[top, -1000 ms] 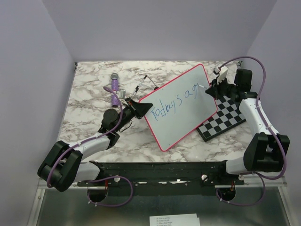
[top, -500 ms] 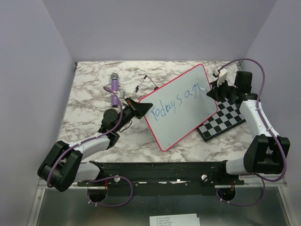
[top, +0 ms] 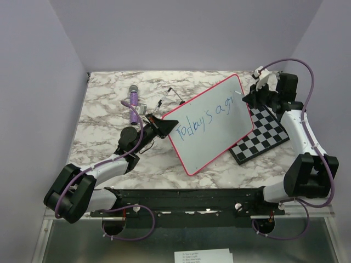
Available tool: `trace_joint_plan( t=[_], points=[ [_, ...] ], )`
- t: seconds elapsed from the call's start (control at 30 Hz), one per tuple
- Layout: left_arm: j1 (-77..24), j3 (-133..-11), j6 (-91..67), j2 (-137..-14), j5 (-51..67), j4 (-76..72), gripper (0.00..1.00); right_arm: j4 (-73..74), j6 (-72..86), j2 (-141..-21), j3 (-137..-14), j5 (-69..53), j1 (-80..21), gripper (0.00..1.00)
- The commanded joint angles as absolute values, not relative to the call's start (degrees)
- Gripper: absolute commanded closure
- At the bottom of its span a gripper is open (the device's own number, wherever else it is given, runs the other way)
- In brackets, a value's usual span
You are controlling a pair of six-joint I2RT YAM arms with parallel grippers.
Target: Write a sentence on the whiteboard
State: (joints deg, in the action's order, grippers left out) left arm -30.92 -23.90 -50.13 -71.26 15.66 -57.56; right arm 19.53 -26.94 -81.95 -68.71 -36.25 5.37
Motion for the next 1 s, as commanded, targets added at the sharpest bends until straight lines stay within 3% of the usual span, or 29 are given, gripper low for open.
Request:
trace_joint_plan(
  t=[0.0, 0.6, 0.97],
  points=[
    [-31.11, -24.96, -49.83, -69.7, 18.28, -64.42, 1.0, 17.93, -24.61, -84.99, -71.45, -33.93, 5.63, 0.99],
    [-31.11, -25.84, -49.92, -70.58, 18.72, -64.51, 1.0, 21.0, -28.3, -86.22, -71.37, -40.69, 5.62, 0.99],
    [-31.11, -25.84, -49.83, -70.49, 18.54, -64.25, 1.0, 22.94, -31.46, -84.38, -68.29, -37.88, 5.8, 0.99]
  ],
)
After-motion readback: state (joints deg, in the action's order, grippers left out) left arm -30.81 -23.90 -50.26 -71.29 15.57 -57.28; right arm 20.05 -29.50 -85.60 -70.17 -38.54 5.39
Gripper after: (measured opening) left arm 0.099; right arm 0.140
